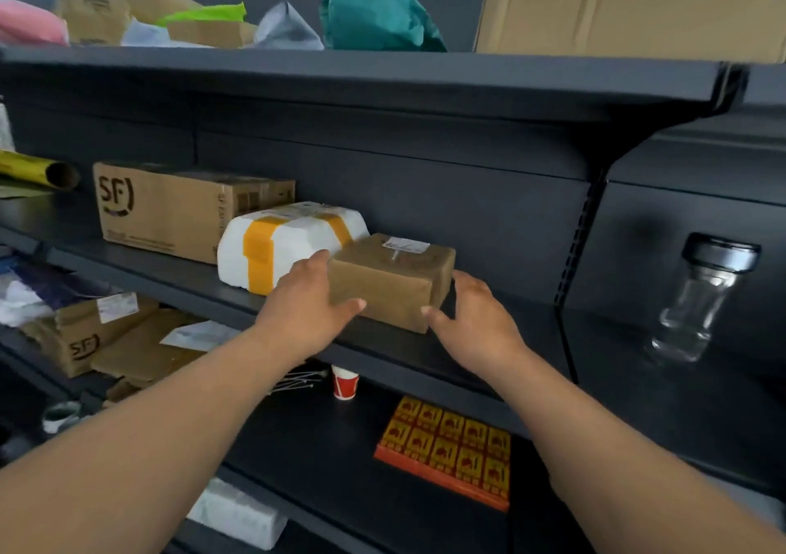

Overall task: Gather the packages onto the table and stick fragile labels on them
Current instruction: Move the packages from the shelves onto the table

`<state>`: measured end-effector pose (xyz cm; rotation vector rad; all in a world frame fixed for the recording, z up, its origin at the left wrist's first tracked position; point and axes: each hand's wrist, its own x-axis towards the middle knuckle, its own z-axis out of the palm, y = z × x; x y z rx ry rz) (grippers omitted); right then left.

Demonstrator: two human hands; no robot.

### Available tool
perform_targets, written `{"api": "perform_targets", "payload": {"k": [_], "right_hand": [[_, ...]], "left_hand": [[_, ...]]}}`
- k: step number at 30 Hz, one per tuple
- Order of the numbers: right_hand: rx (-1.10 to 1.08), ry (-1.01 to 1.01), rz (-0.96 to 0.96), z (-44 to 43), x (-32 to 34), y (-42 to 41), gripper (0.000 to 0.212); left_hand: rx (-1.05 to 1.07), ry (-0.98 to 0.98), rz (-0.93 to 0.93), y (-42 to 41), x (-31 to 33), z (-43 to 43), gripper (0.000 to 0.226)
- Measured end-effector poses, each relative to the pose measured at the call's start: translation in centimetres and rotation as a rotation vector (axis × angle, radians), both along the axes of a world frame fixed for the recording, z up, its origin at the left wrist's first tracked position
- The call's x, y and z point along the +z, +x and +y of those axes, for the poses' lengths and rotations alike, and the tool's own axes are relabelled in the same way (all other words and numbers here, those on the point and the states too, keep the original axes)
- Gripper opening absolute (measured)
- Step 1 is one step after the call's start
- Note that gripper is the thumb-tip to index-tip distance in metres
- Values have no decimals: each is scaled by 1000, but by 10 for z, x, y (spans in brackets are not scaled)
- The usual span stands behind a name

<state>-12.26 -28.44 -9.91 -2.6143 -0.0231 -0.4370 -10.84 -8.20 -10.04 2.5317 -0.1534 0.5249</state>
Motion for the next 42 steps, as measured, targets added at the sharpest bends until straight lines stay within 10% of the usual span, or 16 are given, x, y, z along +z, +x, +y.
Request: {"api": "perform_targets", "payload": {"k": [12,21,42], "right_hand": [[31,171,130,-15,-8,81,73],[42,401,133,-42,-7,71,56],[-110,361,-132,-6,4,-163,53]], "left_hand": [[49,-133,47,72,-5,-31,87],[-115,-462,196,72,-1,-53,40],[-283,-651,73,-113,5,-35,32]]}}
